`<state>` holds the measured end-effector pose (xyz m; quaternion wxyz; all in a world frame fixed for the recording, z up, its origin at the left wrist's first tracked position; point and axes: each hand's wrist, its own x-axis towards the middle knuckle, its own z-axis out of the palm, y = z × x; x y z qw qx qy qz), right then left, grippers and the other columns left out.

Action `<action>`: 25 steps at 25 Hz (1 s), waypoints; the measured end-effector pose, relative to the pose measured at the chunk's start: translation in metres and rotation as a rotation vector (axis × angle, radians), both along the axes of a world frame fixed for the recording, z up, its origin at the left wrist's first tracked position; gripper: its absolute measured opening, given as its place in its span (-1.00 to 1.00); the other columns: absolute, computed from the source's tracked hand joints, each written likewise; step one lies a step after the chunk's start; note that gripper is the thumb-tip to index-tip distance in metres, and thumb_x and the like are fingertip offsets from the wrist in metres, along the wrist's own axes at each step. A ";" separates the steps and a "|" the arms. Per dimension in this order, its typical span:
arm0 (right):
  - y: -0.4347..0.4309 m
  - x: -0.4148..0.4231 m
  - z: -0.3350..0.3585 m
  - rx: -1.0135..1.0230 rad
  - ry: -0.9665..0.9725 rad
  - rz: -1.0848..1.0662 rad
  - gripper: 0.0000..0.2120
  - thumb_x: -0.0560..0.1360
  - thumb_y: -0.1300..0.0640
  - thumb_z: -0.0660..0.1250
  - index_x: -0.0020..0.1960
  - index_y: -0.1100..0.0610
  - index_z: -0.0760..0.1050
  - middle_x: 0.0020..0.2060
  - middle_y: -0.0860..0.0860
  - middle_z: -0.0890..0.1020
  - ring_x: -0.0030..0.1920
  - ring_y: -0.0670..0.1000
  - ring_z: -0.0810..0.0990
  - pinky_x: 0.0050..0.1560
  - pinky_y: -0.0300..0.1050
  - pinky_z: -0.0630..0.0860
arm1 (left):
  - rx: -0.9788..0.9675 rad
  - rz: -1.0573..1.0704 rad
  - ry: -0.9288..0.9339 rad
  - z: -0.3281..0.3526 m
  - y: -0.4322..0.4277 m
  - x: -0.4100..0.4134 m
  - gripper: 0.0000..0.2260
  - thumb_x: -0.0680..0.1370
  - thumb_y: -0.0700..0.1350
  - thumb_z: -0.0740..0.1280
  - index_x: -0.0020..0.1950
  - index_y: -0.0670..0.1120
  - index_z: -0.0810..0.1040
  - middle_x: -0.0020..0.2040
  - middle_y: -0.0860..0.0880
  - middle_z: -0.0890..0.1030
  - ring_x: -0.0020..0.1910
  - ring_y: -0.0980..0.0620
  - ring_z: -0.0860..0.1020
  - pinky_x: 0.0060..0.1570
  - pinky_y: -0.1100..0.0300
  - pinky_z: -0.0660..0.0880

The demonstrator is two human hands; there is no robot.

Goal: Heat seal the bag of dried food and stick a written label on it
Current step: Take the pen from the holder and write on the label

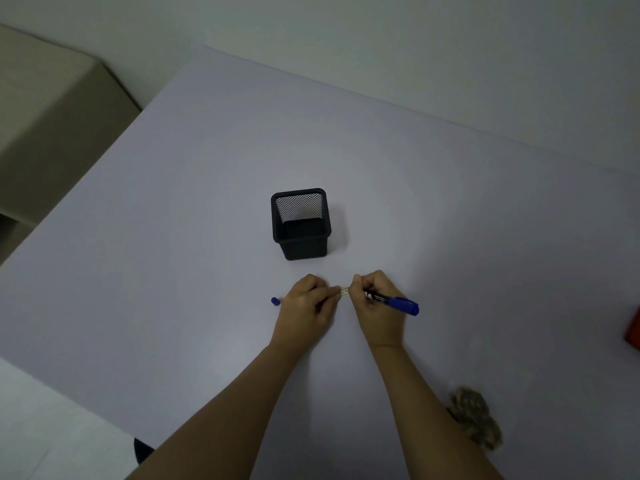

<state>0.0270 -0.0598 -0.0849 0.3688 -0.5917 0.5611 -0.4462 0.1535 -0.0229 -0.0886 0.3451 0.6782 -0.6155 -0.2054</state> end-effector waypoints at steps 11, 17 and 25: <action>0.001 0.000 -0.001 -0.001 0.016 0.035 -0.70 0.46 0.05 0.26 -0.34 0.24 0.40 -0.45 0.11 0.52 -0.38 0.02 0.47 -0.39 -0.32 0.43 | -0.012 0.003 0.024 0.000 0.001 0.000 -0.89 0.46 -0.21 0.41 -0.06 -0.19 0.67 -0.24 -0.08 0.55 -0.25 0.13 0.46 -0.20 0.44 0.37; 0.000 0.001 0.001 0.022 0.021 0.025 -0.73 0.45 0.11 0.28 -0.35 0.24 0.40 -0.46 0.12 0.51 -0.38 0.04 0.46 -0.40 -0.32 0.41 | -0.016 0.002 0.027 -0.001 0.000 0.000 -0.87 0.46 -0.18 0.39 -0.05 -0.19 0.67 -0.23 -0.08 0.55 -0.23 0.14 0.45 -0.19 0.42 0.38; 0.000 0.001 0.002 0.008 0.033 0.014 -0.74 0.46 0.13 0.29 -0.33 0.25 0.41 -0.45 0.12 0.53 -0.42 0.02 0.48 -0.39 -0.21 0.46 | -0.007 -0.014 0.022 0.000 0.000 0.002 -0.88 0.46 -0.19 0.40 -0.04 -0.18 0.67 -0.23 -0.08 0.55 -0.26 0.09 0.49 -0.22 0.37 0.41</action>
